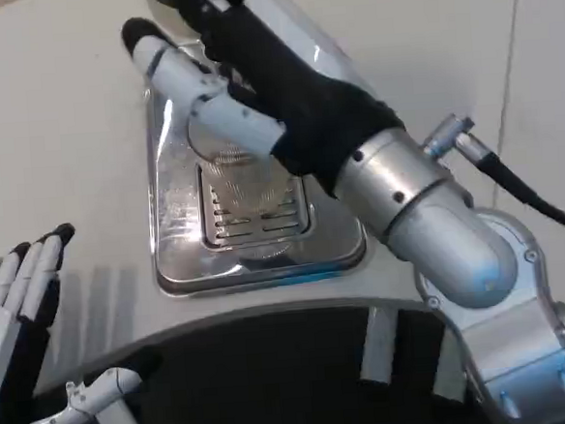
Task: Grasp the cup under the faucet to collect the drink, then remove the cup.
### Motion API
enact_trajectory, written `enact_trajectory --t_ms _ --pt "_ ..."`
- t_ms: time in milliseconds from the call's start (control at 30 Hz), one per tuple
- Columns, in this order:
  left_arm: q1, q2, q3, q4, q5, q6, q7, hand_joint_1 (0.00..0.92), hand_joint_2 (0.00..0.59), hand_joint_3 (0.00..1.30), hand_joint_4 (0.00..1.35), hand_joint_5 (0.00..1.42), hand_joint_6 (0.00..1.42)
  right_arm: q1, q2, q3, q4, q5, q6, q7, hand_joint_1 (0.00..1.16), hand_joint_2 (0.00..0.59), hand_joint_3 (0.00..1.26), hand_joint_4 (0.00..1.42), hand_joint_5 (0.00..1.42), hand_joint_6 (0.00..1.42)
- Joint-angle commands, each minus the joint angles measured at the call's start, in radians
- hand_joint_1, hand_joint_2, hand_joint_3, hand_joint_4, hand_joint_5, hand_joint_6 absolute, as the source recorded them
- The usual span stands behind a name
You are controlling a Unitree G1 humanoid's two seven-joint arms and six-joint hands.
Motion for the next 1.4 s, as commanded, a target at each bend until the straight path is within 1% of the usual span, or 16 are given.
enact_trajectory --t_ms 33,133,233,333,400,533,633,733,833,867,967,1100,1300,1400 --pt "-0.014 -0.013 -0.014 0.032 0.016 0.019 0.025 0.000 0.076 0.00 0.00 0.00 0.00 -0.028 -0.013 0.078 -0.011 -0.043 0.078 0.083 0.00 0.508 0.00 0.00 0.00 0.00" --pt "-0.029 -0.021 -0.022 0.038 0.015 0.025 0.035 0.000 0.074 0.00 0.00 0.00 0.00 -0.057 -0.038 0.124 -0.023 -0.123 0.106 0.106 0.00 0.511 0.00 0.00 0.00 0.00" --pt "-0.049 -0.032 -0.027 0.045 0.009 0.024 0.050 0.000 0.071 0.00 0.00 0.00 0.00 -0.070 -0.047 0.149 -0.028 -0.187 0.129 0.124 0.00 0.515 0.00 0.00 0.00 0.00" --pt "-0.080 -0.045 -0.031 0.058 -0.008 0.026 0.058 0.000 0.069 0.00 0.00 0.00 0.00 -0.080 -0.047 0.164 -0.025 -0.242 0.150 0.150 0.00 0.519 0.00 0.00 0.00 0.00" --pt "-0.117 -0.055 -0.038 0.075 -0.023 0.038 0.046 0.000 0.058 0.00 0.00 0.00 0.00 -0.083 -0.043 0.168 -0.022 -0.267 0.156 0.166 0.00 0.531 0.00 0.00 0.00 0.00" --pt "-0.181 -0.068 -0.056 0.114 -0.032 0.043 0.045 0.000 0.044 0.00 0.00 0.00 0.00 -0.084 -0.029 0.166 -0.016 -0.307 0.158 0.187 0.00 0.536 0.00 0.00 0.00 0.00" --pt "-0.238 -0.071 -0.073 0.158 -0.045 0.027 0.043 0.000 0.040 0.00 0.00 0.00 0.00 -0.083 -0.022 0.162 -0.012 -0.319 0.159 0.199 0.00 0.537 0.00 0.00 0.00 0.00" --pt "-0.269 -0.071 -0.082 0.197 -0.070 0.005 0.051 0.001 0.037 0.00 0.00 0.00 0.00 -0.081 -0.017 0.156 -0.010 -0.331 0.156 0.206 0.00 0.537 0.00 0.00 0.00 0.00" --pt "-0.310 -0.076 -0.090 0.252 -0.102 -0.028 0.053 0.065 0.035 0.00 0.00 0.00 0.00 -0.085 -0.014 0.147 -0.002 -0.336 0.152 0.213 0.00 0.538 0.00 0.00 0.00 0.00" --pt "-0.318 -0.076 -0.093 0.264 -0.106 -0.036 0.055 0.071 0.035 0.00 0.00 0.00 0.00 -0.086 -0.013 0.144 0.000 -0.336 0.150 0.214 0.00 0.538 0.00 0.00 0.00 0.00" --pt "-0.361 -0.079 -0.110 0.320 -0.128 -0.080 0.045 0.121 0.052 0.00 0.00 0.00 0.00 -0.086 -0.013 0.134 0.006 -0.333 0.142 0.213 0.00 0.539 0.00 0.00 0.00 0.00" --pt "-0.407 -0.086 -0.128 0.381 -0.146 -0.125 0.050 0.211 0.042 0.00 0.00 0.00 0.00 -0.081 -0.010 0.121 0.018 -0.324 0.130 0.212 0.00 0.544 0.00 0.00 0.00 0.00" --pt "-0.474 -0.099 -0.142 0.449 -0.155 -0.157 0.054 0.271 0.033 0.00 0.00 0.00 0.00 -0.078 0.001 0.111 0.032 -0.322 0.119 0.212 0.00 0.549 0.00 0.00 0.00 0.00" --pt "-0.498 -0.107 -0.147 0.480 -0.153 -0.169 0.062 0.275 0.033 0.00 0.00 0.00 0.00 -0.080 0.007 0.109 0.039 -0.323 0.117 0.213 0.00 0.550 0.00 0.00 0.00 0.00"
